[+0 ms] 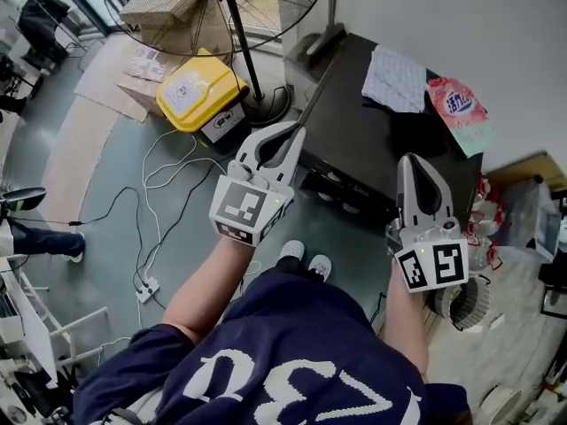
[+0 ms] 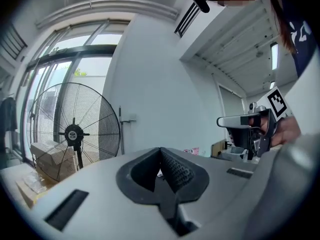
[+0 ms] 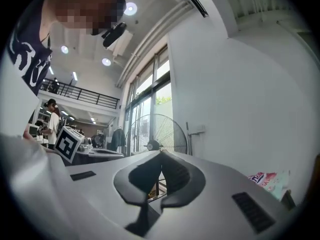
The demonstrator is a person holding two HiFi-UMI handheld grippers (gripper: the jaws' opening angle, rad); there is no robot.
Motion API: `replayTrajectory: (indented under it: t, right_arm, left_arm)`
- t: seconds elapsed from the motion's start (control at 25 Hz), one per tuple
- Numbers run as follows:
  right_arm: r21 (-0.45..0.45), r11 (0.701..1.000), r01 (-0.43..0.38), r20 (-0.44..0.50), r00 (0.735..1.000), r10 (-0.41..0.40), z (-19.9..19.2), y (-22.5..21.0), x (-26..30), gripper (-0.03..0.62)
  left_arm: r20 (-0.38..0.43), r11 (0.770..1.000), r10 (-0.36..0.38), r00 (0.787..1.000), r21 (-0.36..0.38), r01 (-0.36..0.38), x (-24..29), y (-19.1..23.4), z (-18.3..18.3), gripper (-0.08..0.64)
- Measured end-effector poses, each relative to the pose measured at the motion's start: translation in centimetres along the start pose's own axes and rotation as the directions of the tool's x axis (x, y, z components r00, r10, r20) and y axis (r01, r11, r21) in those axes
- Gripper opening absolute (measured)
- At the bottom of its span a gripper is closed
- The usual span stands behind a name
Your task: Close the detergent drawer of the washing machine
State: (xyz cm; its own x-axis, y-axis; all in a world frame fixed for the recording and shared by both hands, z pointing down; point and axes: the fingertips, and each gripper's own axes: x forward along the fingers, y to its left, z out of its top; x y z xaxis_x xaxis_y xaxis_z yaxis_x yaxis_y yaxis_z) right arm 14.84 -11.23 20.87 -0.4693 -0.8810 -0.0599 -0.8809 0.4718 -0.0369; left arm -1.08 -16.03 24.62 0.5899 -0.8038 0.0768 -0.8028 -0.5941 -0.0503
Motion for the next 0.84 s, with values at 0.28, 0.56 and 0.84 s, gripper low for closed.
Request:
replayTrajectory:
  t: [0.28,0.56,0.84]
  right_arm:
    - [-0.018,1.000,0.024,0.027,0.999,-0.023,1.3,-0.1,-1.1,0.014]
    - [-0.059,0.996,0.066,0.063,0.996,-0.062,2.3,-0.5,-2.1,0.014]
    - [-0.068,0.993,0.101,0.088,0.992,-0.095,3.1,-0.9,-2.4,0.014]
  left_arm:
    - [0.013,1.000,0.017,1.000,-0.002,-0.017,-0.8,-0.2,0.6,0.020]
    - [0.036,1.000,0.019,0.999,-0.013,-0.019,-1.2,-0.2,1.1,0.020]
    - [0.045,1.000,0.017,0.999,-0.013,-0.016,-1.1,-0.2,1.7,0.020]
